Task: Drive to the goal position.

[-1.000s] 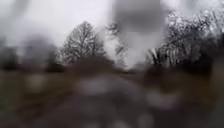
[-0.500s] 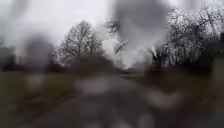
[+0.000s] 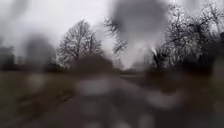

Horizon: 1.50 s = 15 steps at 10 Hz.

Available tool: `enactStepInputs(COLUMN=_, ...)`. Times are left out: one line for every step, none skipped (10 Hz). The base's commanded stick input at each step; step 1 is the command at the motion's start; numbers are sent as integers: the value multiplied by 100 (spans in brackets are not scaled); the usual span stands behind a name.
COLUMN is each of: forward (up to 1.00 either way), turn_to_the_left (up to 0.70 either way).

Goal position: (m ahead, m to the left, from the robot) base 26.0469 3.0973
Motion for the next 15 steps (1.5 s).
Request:
enactStepInputs(forward=85, turn_to_the_left=0)
enactStepInputs(forward=85, turn_to_the_left=0)
enactStepInputs(forward=85, turn_to_the_left=0)
enactStepInputs(forward=85, turn_to_the_left=0)
enactStepInputs(forward=85, turn_to_the_left=0)
enactStepInputs(forward=85, turn_to_the_left=0)
enactStepInputs(forward=85, turn_to_the_left=0)
enactStepInputs(forward=85, turn_to_the_left=0)
enactStepInputs(forward=85, turn_to_the_left=0)
enactStepInputs(forward=85, turn_to_the_left=0)
enactStepInputs(forward=85, turn_to_the_left=0)
enactStepInputs(forward=85, turn_to_the_left=0)
enactStepInputs(forward=85, turn_to_the_left=0)
enactStepInputs(forward=85, turn_to_the_left=0)
enactStepInputs(forward=85, turn_to_the_left=0)
